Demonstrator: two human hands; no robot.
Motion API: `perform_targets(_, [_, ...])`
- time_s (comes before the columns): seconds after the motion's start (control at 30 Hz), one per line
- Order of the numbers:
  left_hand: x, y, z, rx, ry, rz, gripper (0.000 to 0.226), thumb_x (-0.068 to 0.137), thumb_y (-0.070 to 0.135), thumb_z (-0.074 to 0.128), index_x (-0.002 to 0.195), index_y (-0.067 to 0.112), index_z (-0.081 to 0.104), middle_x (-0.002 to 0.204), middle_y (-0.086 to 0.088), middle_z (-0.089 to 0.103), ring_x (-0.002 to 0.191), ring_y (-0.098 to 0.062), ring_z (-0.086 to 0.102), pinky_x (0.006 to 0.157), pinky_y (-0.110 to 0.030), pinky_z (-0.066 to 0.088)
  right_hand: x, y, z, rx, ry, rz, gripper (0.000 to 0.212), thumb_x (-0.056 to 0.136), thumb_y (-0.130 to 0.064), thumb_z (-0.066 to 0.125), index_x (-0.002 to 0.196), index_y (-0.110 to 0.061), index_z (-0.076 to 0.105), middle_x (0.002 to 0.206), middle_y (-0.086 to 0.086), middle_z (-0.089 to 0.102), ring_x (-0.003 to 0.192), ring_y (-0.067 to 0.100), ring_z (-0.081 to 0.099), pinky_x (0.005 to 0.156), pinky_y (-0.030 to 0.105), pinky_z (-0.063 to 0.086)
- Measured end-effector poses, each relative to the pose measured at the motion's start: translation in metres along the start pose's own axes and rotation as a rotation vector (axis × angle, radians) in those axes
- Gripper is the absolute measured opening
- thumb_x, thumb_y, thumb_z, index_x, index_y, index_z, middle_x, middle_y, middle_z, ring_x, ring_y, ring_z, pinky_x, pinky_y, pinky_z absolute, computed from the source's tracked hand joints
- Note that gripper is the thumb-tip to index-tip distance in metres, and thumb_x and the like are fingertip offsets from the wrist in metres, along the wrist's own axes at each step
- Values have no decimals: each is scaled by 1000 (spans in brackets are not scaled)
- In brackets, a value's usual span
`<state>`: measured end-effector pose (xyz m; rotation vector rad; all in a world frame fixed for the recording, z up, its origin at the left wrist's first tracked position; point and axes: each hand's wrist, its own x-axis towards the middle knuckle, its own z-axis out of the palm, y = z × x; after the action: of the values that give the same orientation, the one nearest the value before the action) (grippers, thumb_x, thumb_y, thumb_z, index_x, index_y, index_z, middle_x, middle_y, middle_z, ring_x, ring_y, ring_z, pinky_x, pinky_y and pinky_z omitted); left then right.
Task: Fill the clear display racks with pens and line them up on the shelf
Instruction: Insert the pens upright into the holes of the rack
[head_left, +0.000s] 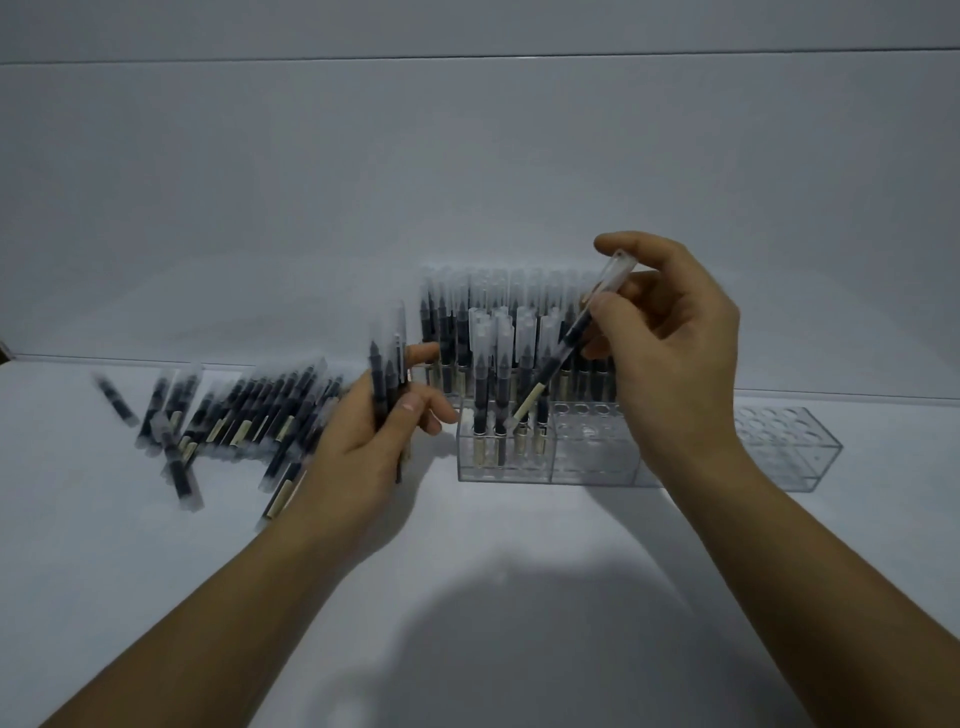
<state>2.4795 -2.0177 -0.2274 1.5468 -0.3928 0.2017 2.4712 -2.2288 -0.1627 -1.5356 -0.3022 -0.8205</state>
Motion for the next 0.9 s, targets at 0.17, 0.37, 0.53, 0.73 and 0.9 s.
perform_targets(0.17, [1,-8,-2,28,22,-54,42,104,11,44,133,39,57,95,1,69,85,-13,59,77,-24,44,2,6,-4,-82,-14,-37,33,93,4,61,118,-16,69,75,-3,55,65,23,56,57,42,54])
perform_targets(0.37, [1,-4,-1,-8,35,29,24,105,9,41,111,32,48,85,-8,66,57,-22,40,54,-32,34,2,6,-8,-173,-31,-101,37,92,2,64,123,-16,61,77,-3,56,61,6,50,55,21,45])
perform_targets(0.53, [2,1,-3,15,84,53,9,98,21,50,96,29,52,84,-7,68,54,-22,36,50,-31,32,-1,5,-6,-207,-78,-138,35,92,0,67,116,-23,54,78,-5,57,66,12,57,55,19,45])
perform_targets(0.73, [3,4,-4,5,141,18,15,87,29,60,95,18,64,89,-26,57,56,-21,36,50,-29,33,-2,9,-4,-260,-158,-178,33,92,-3,69,114,-24,56,80,-2,62,70,15,61,60,15,47])
perform_targets(0.9, [5,4,-7,29,134,18,19,91,23,59,98,7,64,70,-2,60,57,-13,44,51,-20,39,-6,13,-2,-331,-233,-207,30,93,-8,71,118,-22,62,83,-3,65,76,15,64,67,16,53])
